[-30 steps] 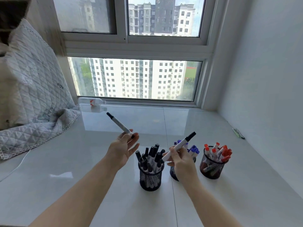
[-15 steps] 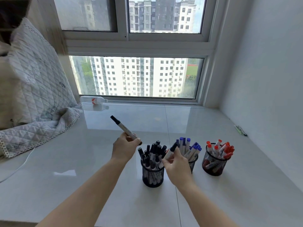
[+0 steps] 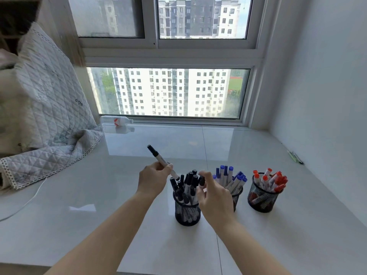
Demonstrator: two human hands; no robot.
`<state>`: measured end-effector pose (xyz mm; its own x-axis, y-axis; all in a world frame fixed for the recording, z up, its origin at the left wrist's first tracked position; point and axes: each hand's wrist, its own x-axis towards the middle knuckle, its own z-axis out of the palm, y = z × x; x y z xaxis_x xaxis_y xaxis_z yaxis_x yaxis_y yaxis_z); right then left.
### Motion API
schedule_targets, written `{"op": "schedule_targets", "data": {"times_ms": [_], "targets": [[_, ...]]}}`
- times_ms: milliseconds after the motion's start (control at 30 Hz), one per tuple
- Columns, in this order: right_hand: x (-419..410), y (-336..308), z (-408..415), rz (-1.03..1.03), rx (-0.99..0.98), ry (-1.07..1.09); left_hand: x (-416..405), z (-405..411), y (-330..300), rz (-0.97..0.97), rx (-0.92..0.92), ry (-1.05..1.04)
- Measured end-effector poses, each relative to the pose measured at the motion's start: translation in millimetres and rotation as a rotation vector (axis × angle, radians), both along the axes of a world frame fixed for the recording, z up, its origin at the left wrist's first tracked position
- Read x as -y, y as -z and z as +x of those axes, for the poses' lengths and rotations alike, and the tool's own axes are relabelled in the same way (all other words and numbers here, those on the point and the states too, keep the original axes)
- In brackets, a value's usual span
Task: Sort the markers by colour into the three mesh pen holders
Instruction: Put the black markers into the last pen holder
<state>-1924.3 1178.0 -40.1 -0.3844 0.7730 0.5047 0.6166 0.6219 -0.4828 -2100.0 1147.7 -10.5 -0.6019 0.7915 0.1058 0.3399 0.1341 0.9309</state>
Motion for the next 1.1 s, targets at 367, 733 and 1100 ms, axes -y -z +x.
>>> {"op": "schedule_targets", "data": {"times_ms": [367,733,1100], "targets": [[-5.0,18.0,6.1,-0.131,0.035,-0.033,7.8,3.9,-16.5,0.115,-0.263,-0.045],[-5.9,18.1,9.8,-0.103,0.054,-0.072,4.4,26.4,-2.7,0.046,-0.490,0.046],[-4.6,23.3,14.4,-0.057,-0.064,-0.058,14.8,24.9,24.0,0.099,-0.635,-0.029]]}}
